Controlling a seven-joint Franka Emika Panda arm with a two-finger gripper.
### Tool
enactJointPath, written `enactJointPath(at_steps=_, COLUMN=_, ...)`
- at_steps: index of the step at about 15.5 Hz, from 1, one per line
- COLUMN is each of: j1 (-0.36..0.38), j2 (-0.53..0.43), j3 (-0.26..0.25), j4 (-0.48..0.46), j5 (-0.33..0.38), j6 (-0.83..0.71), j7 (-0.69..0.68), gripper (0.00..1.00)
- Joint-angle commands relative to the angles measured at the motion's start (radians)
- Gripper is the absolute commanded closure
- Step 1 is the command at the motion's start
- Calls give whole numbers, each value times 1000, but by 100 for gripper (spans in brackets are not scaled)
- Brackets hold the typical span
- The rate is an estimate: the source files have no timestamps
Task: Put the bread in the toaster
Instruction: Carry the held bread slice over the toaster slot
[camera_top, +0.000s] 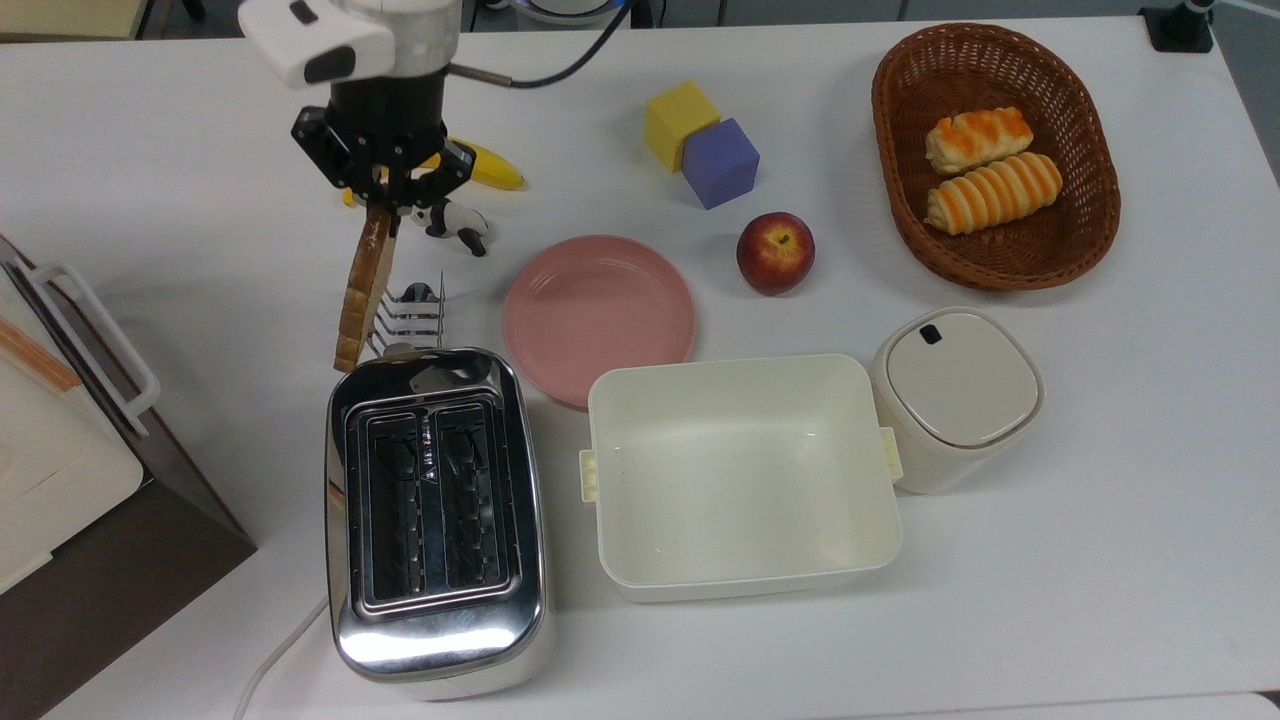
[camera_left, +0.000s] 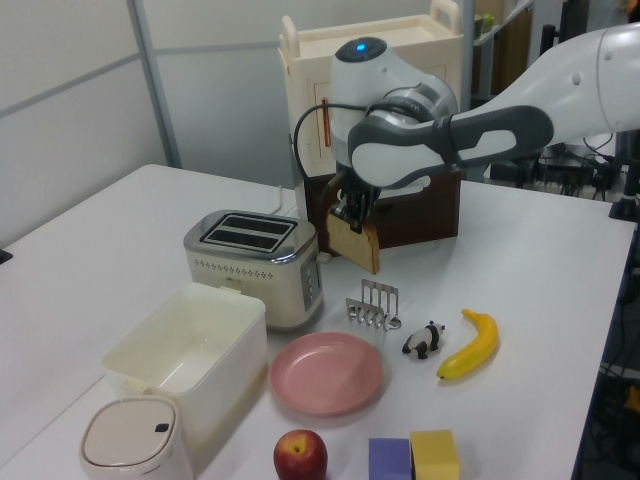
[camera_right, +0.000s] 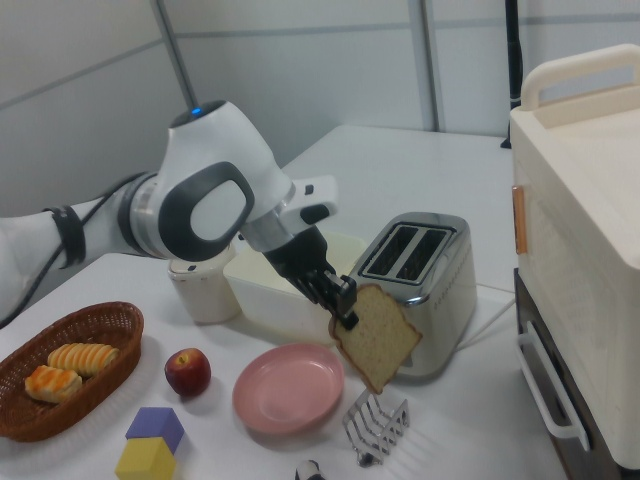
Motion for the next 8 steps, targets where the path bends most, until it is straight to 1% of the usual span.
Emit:
enactJointPath(at_steps=1, j1=13, j2=-37, j3=3, j4=28, j5=-15, j6=-2, j7=48, gripper=100)
enactJointPath(at_steps=3, j1=15, j2=-37, j3=6, j4=42, j5=-17, j6=-1, j7=94, gripper=100)
enactJointPath(at_steps=5, j1=19, j2=-37, j3=9, j4=51, j5=-17, j6=2, j7=98, gripper=100)
enactJointPath(at_steps=8, j1=20, j2=-31, j3=11, j4=122, j5=-1, j6=-2, j7=100, gripper=100)
